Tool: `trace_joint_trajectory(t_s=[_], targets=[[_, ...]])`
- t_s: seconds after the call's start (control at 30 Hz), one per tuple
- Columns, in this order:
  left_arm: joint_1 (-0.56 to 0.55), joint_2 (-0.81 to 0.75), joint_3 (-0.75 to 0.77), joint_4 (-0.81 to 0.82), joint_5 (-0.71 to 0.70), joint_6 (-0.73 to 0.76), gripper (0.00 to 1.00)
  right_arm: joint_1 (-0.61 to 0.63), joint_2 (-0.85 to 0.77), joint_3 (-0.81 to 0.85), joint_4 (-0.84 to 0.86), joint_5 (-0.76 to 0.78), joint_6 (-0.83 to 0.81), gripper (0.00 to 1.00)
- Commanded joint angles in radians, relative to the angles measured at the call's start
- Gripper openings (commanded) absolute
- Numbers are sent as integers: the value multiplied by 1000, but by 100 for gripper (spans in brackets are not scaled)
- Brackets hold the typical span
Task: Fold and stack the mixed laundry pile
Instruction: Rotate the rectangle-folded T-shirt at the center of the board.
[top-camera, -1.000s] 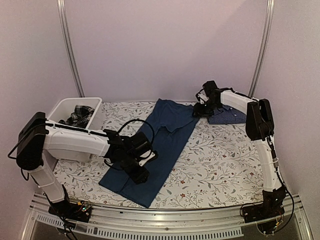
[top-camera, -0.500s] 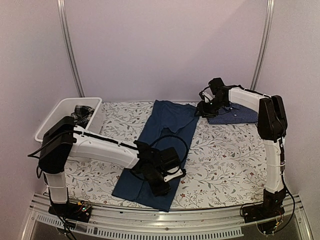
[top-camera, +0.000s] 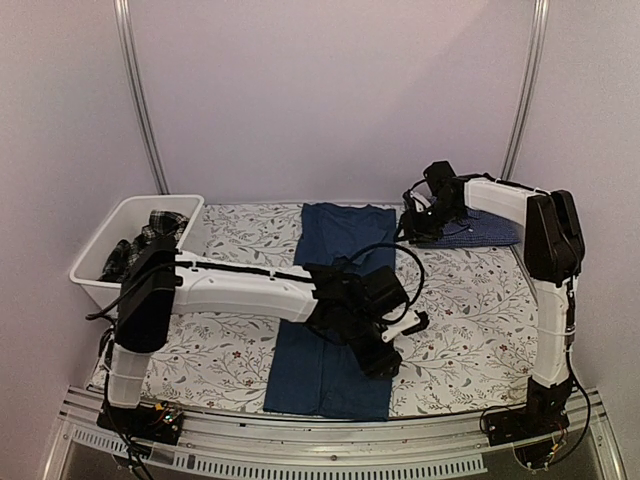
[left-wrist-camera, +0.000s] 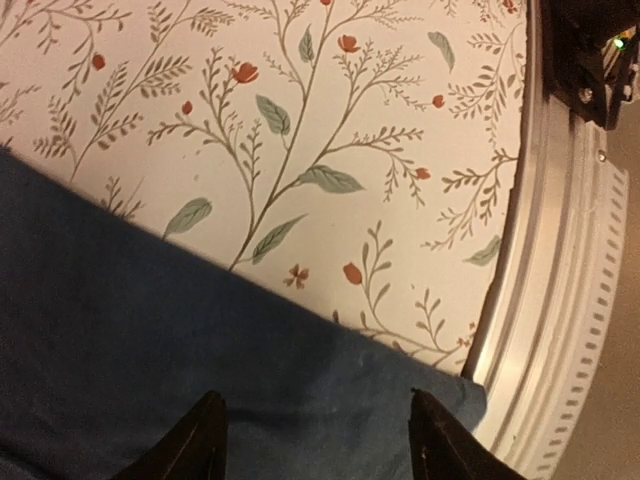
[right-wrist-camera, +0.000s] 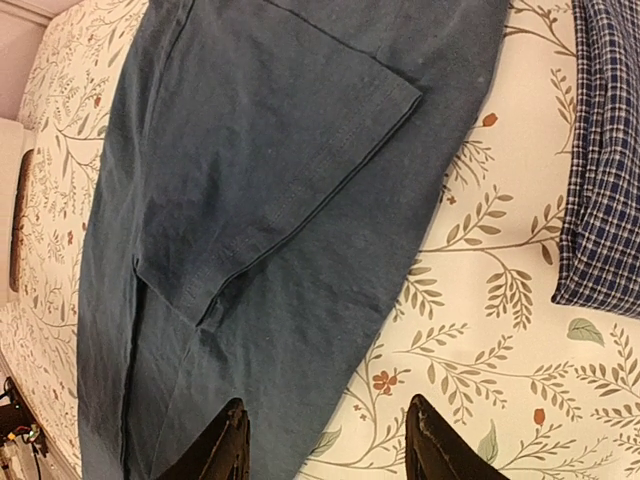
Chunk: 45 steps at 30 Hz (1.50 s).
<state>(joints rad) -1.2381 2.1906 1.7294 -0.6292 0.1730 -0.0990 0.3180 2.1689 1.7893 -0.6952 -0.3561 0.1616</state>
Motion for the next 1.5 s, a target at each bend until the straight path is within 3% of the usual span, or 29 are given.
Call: trace_joint_trajectory(t_s=[0.0, 0.17, 0.4, 0.8, 1.17, 1.33, 1.47], targets=[[115, -254, -183, 80, 21, -87, 63, 23, -87, -33, 11, -69, 22, 52], [323, -404, -367, 168, 20, -175, 62, 111, -93, -69, 22, -79, 46, 50], [516, -299, -353, 150, -19, -213, 55, 175, -38, -131, 55, -46, 82, 43], [572, -56, -246, 167, -31, -271, 51, 169, 162, -30, 40, 64, 24, 39], [594, 76, -115, 159, 0, -304, 48, 57, 300, 182, -36, 76, 1, 37], [598, -11, -124, 164, -10, -286, 55, 58, 244, 220, -62, -19, -17, 40], [591, -244, -223, 215, -61, -240, 76, 61, 42, 117, 6, -55, 7, 47]])
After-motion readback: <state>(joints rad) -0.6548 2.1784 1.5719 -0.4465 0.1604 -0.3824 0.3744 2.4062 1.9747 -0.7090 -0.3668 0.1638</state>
